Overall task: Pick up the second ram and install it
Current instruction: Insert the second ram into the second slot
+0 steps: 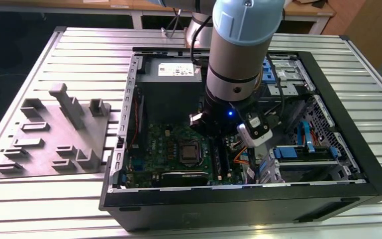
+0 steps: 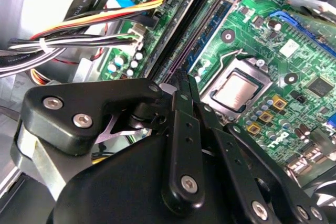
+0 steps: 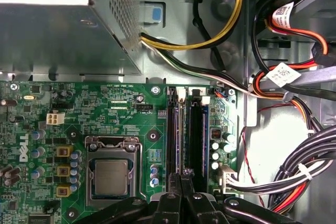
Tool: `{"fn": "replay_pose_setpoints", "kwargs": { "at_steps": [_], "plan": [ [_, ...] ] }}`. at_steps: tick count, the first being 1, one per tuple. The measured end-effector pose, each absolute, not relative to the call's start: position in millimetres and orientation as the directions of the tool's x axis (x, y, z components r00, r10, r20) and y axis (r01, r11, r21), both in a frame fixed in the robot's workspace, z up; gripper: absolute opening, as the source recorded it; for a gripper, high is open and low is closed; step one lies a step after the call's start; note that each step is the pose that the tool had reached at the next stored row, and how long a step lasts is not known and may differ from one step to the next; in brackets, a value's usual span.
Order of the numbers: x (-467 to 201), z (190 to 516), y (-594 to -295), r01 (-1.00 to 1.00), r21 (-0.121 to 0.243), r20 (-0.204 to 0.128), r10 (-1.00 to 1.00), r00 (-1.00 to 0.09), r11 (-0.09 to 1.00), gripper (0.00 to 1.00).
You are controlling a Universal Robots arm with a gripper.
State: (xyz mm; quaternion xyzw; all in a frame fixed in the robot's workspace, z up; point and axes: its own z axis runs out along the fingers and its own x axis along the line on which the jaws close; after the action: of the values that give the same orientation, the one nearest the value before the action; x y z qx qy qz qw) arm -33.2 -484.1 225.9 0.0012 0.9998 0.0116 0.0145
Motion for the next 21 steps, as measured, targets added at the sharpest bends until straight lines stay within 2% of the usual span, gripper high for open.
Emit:
{"fn": "replay_pose_setpoints", "kwargs": {
  "at_steps": [21],
  "plan": [
    [-31.3,227.6,-484.3,0.009,0.026,-0.029,0.01,-1.0,1.0,0.11]
  ]
}}
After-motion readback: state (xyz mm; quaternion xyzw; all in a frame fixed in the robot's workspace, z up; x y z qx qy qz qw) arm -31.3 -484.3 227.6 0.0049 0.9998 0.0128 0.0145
